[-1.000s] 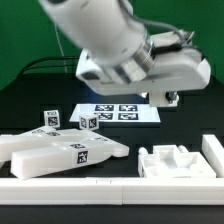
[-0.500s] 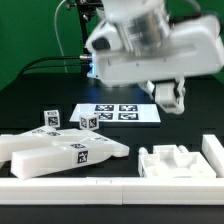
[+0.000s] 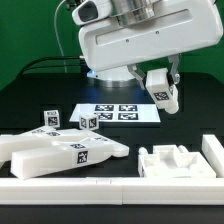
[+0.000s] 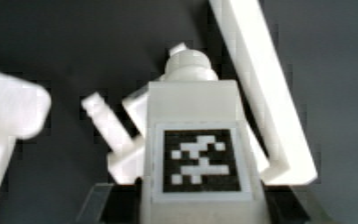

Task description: Assemble chair

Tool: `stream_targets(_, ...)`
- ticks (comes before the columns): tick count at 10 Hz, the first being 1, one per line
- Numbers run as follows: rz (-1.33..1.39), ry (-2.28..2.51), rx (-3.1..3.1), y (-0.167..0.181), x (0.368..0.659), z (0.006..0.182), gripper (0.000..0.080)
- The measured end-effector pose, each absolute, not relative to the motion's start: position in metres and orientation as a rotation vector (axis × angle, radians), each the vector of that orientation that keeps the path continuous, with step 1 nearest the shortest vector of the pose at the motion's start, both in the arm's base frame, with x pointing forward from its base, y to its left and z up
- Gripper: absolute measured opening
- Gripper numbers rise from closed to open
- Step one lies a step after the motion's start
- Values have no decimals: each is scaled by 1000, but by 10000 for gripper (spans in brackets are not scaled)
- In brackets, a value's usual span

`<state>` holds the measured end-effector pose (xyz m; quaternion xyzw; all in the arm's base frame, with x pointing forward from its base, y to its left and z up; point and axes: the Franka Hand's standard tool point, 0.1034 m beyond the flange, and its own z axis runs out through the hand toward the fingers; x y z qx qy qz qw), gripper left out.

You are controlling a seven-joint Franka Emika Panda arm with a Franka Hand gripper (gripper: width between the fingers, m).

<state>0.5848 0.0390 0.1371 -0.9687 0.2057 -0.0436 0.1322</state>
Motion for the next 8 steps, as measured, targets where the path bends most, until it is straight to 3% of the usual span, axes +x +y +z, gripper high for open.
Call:
stream_targets(3,-252,355,-2957,51,618,155,284)
stream_targets(6,-585,322,-2933,73,624,152,284)
stream_targets(8,-600,311,-2932,74,622,150,284)
